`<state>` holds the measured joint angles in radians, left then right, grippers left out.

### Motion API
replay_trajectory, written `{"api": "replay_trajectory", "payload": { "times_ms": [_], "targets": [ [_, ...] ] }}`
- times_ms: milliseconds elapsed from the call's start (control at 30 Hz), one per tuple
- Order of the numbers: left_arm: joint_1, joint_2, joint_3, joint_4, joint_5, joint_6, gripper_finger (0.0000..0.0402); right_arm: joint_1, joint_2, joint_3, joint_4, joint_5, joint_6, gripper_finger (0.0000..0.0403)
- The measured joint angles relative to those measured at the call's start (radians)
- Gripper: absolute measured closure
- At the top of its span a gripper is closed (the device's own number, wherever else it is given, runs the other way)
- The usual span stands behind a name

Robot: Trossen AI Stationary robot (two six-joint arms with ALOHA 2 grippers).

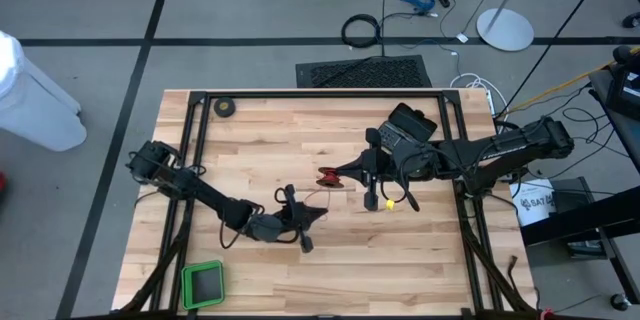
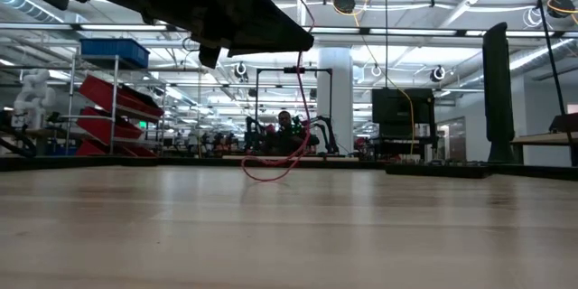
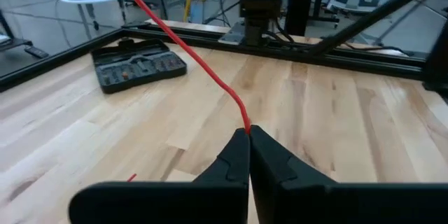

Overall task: Coil cords
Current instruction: Coil the red wire into the spool

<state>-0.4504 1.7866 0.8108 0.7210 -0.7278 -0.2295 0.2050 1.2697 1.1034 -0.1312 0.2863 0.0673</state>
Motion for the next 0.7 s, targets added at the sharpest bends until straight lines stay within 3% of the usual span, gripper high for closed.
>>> {"api": "replay_trajectory", "payload": {
  "times_ms": [300, 700],
  "targets": [
    [0.089, 0.0, 0.0, 0.007, 0.032, -0.052, 0.04, 0.0, 0.0, 0.001, 0.077, 0.013, 0.072, 0.0403],
    [0.149, 0.0, 0.085, 0.057, 0.144, -0.002, 0.0401, 0.0, 0.042, 0.001, 0.08, 0.231, 0.098, 0.0403]
  ]
}}
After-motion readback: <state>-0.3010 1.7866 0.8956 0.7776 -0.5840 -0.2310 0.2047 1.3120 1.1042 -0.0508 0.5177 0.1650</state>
